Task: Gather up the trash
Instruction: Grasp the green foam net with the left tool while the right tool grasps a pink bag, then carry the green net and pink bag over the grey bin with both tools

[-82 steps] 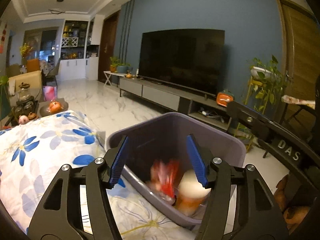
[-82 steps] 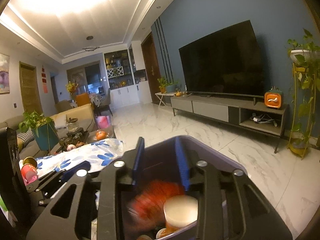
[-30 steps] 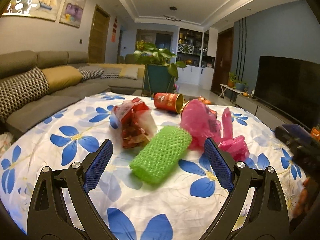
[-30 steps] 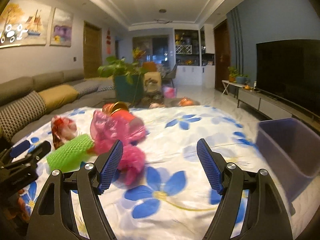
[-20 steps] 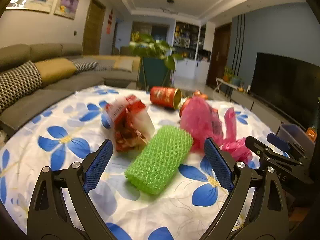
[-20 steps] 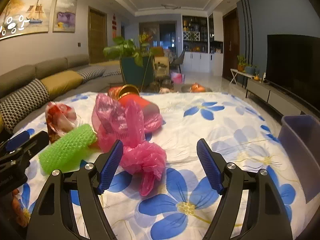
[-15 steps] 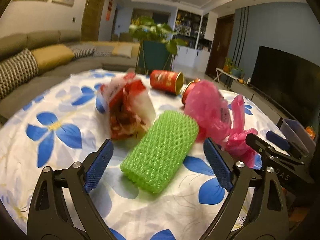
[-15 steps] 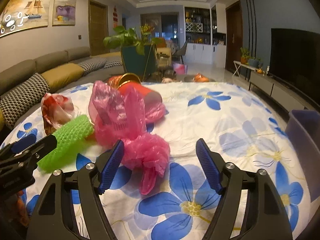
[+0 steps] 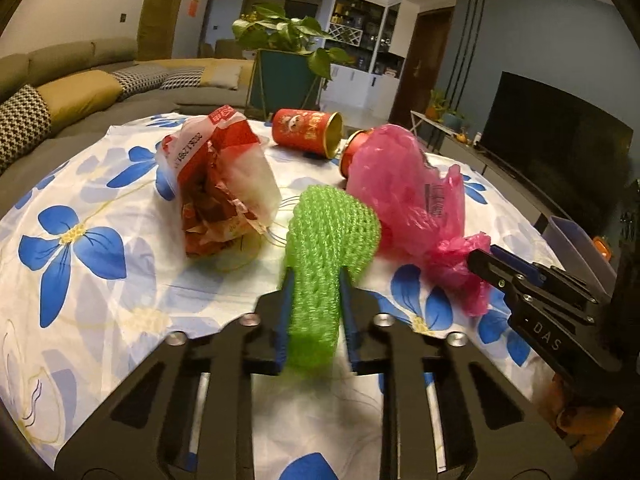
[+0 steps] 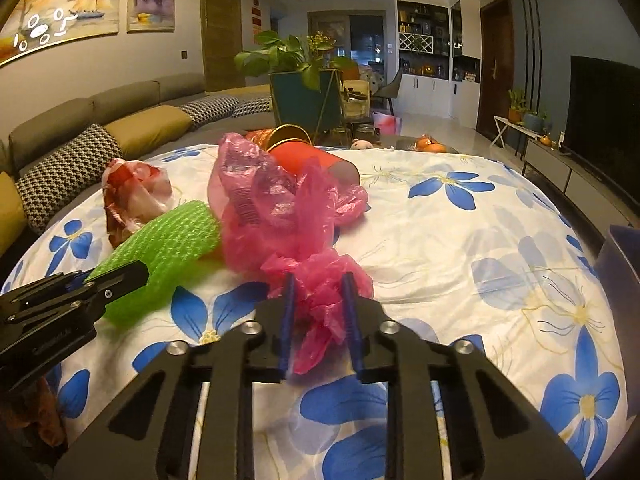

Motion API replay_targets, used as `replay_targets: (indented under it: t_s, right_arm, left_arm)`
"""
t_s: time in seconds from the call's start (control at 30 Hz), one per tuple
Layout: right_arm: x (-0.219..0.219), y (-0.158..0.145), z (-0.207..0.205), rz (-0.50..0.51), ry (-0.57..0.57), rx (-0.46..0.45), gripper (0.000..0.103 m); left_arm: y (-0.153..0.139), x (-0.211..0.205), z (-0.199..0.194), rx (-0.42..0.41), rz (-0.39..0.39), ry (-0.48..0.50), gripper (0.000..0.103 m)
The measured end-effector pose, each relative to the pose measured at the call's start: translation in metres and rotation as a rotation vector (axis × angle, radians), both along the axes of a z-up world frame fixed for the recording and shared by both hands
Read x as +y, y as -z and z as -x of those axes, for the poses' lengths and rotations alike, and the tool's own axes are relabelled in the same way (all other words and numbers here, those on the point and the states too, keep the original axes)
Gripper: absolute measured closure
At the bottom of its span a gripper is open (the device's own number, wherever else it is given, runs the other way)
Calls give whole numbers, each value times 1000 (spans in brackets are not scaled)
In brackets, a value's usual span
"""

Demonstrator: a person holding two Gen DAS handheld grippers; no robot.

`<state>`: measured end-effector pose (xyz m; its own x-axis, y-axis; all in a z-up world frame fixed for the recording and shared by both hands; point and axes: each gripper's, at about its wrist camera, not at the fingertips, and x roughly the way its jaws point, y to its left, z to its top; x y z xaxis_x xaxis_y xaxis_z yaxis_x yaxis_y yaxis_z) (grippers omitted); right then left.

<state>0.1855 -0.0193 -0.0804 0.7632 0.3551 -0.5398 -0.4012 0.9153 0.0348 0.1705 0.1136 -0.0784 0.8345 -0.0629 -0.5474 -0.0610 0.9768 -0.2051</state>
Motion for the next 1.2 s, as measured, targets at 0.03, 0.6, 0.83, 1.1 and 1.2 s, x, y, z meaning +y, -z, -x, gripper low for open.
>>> replay_targets:
  t_s: [0.03, 0.6, 0.83, 1.1, 1.2]
  right_arm:
    - [-1, -1, 1, -3, 1, -2, 86]
    - [-54, -36, 71, -111, 56, -110, 92]
    - [-65, -46, 92, -132, 60, -136, 92]
    - [-78, -56, 109, -144, 77, -169, 92]
    - [-84, -59, 115, -149, 88, -181, 92]
  left_arm:
    - [-1, -1, 2, -5, -2, 5, 90]
    - [-24, -7, 74, -128, -2, -44, 92]
    - [-34, -12, 90, -154, -14, -47, 92]
    - [-42, -21, 99, -174, -19, -28, 92]
    - [-47, -28, 101, -186, -27, -17, 92]
